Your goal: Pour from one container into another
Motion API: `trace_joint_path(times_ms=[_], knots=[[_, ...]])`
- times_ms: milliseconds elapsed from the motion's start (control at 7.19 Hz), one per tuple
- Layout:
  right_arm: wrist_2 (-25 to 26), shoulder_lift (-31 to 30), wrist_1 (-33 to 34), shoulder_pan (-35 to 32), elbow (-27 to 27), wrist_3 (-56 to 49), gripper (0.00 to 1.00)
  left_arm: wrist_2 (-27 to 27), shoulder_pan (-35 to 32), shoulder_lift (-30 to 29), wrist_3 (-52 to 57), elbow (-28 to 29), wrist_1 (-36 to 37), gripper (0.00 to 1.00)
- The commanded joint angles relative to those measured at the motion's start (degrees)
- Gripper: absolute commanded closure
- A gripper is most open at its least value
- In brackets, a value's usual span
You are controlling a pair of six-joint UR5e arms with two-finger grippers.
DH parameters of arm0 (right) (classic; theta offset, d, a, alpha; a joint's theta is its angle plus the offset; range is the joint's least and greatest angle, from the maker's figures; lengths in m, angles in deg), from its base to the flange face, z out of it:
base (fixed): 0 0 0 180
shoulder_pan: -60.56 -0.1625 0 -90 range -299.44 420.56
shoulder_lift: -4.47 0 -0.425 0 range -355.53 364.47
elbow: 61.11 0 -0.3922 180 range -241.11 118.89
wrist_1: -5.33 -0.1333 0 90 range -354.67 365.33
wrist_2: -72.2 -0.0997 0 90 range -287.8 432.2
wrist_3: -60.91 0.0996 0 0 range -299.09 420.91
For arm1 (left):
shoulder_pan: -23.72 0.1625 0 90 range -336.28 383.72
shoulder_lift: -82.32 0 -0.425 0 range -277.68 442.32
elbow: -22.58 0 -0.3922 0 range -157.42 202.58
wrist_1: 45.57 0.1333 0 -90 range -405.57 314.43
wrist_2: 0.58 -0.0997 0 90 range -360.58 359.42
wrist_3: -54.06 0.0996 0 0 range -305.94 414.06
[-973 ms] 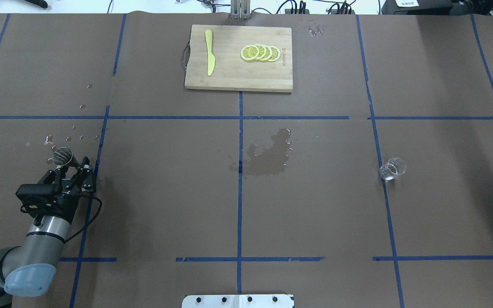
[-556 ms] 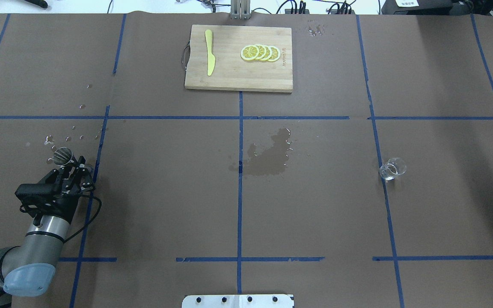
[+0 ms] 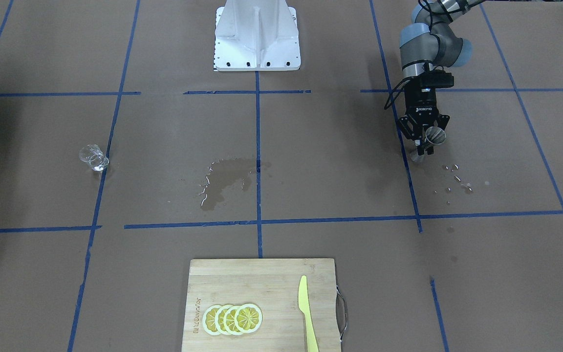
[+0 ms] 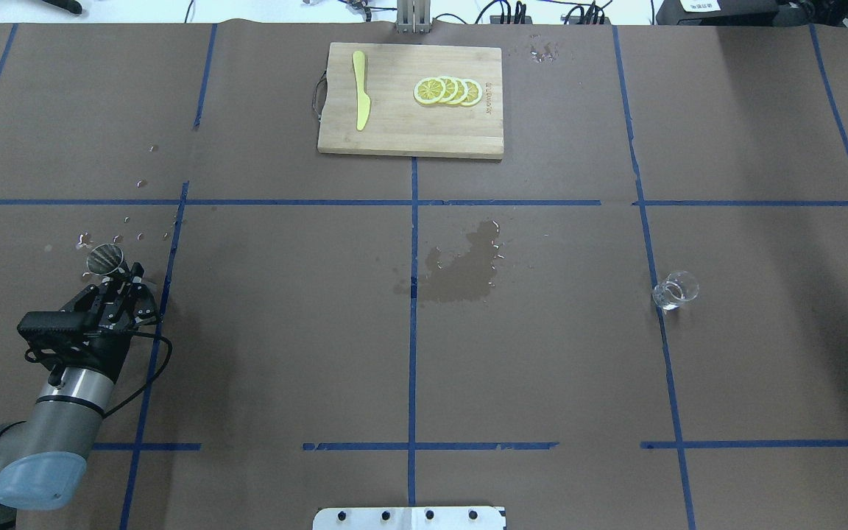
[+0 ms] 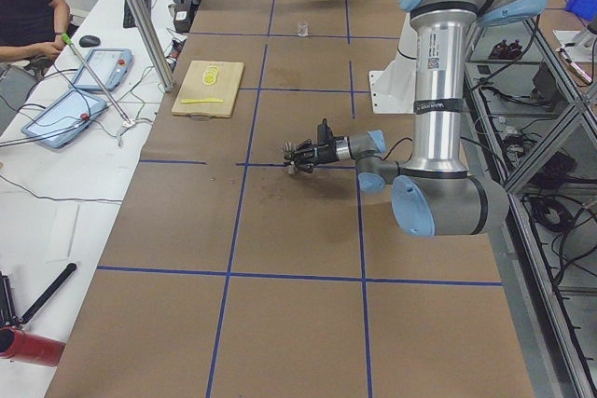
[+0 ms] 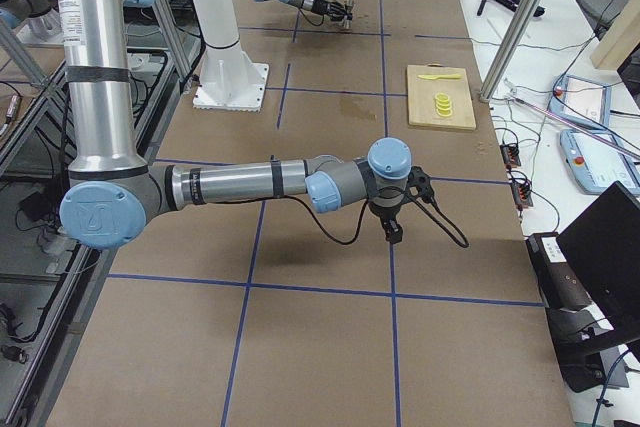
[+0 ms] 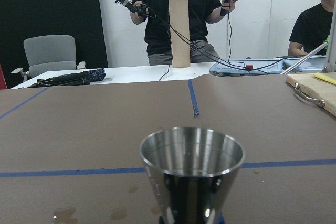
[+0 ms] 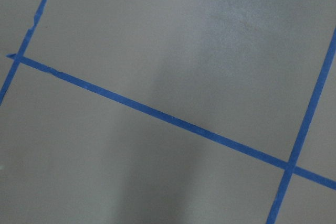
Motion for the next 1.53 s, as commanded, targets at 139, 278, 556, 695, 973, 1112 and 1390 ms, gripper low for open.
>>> trace_joint_path(times_ms=[139,278,556,695,973,1112,1390], knots=[[3.4,2.0,-5.3,5.0,5.2,5.6,0.03,0.1,0.1,-1.4,8.8,-2.5,-6.8,1.00],[9.4,1.1,-16.1,9.5,5.2,17.5,0.01,0.0,0.1,-1.5,8.8,-2.5,-6.9,1.00],[21.9,-3.0,-32.8,19.7,8.6,39.0,0.01,0.0,0.1,-1.5,8.9,-2.1,-6.8,1.00],[30.5,-8.3,-34.4,26.4,15.0,44.7,0.01,0.0,0.0,-1.5,8.9,-1.9,-6.8,1.00],[40.2,-13.4,-34.8,35.0,21.9,54.9,0.01,-0.1,0.1,-1.9,8.8,-1.8,-6.8,1.00],[49.4,-14.5,-34.9,40.8,23.4,59.8,0.01,-0.2,0.2,-2.0,8.8,-1.8,-6.8,1.00],[75.7,-18.7,-36.5,56.9,23.9,64.9,0.02,-0.2,0.2,-2.8,8.8,-1.7,-6.7,1.00]])
